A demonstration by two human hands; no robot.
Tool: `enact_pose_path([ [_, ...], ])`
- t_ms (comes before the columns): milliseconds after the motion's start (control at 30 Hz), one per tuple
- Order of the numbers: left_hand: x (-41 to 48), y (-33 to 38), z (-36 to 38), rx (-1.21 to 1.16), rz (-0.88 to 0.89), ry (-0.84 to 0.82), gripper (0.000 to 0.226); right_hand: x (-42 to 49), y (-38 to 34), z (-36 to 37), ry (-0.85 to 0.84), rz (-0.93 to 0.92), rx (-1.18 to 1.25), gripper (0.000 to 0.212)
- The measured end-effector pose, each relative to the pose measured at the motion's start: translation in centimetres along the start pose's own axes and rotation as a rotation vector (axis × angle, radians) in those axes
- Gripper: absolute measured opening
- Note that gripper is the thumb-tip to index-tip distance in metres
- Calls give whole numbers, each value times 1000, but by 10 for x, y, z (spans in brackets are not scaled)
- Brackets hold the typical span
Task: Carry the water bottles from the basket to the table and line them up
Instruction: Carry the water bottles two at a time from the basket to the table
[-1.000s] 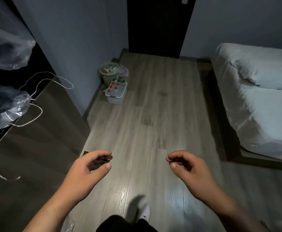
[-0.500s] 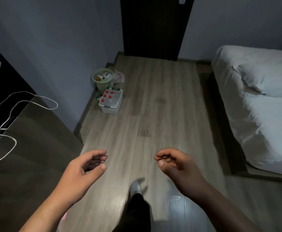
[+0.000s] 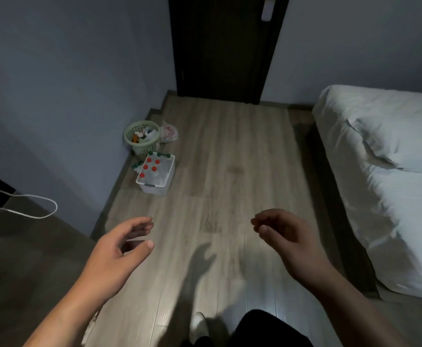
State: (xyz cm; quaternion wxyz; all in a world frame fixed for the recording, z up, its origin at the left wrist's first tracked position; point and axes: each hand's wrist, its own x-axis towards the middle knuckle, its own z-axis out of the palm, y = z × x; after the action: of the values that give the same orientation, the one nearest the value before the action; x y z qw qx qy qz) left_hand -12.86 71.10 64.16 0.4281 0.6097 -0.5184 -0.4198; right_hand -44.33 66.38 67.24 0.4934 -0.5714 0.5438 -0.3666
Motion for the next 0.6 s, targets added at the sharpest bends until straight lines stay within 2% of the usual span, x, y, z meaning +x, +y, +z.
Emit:
enact_pose_path([
  [267, 90, 9, 37, 46, -27, -34, 45, 89, 13, -41, 29, 49, 16, 17],
  [600, 222, 40, 80, -10, -53, 86, 43, 240, 15, -93, -93, 34, 25, 13],
])
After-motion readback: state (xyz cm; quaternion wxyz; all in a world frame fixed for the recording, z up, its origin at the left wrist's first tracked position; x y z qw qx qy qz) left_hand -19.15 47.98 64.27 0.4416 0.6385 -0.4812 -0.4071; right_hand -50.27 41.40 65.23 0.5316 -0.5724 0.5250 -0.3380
